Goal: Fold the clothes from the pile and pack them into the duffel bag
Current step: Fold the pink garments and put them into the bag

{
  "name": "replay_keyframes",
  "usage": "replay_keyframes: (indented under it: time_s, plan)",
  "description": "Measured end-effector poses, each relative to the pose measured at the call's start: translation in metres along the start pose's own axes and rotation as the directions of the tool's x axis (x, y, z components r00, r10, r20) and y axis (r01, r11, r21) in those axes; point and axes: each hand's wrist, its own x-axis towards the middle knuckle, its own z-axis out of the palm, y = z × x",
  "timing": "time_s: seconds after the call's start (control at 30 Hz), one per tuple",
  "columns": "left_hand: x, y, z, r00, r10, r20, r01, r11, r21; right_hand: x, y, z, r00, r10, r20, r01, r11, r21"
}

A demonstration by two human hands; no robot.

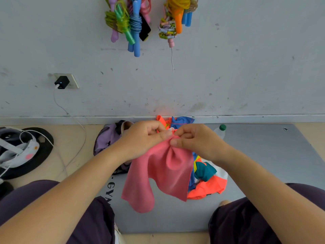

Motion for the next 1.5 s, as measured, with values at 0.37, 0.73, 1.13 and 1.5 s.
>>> replay_keyframes:
  time_s: [0.37,0.73,1.13,1.5]
  plan:
    - [0.0,-0.004,-0.018,0.994,0.03,-0.107,-0.017,0.992,0.124,0.001,-0.004,-0.031,0.976,-0.094,-0.195,0.103,0.994,0.037]
    - [-0.001,-0.002,-0.012,0.999,0.036,-0.02,-0.034,0.997,0.069,0.004,-0.006,-0.011,0.988,-0.055,-0.147,0.051,0.998,-0.034]
    - [-0.003,-0.003,-0.011,0.996,0.069,0.058,-0.072,0.996,0.051,-0.005,-0.008,0.002,0.99,-0.129,0.049,0.136,0.976,-0.168]
    - [0.002,-0.012,-0.032,0.997,-0.008,-0.074,0.02,0.988,0.155,0.005,-0.001,-0.029,0.912,-0.087,-0.401,0.064,0.995,-0.072]
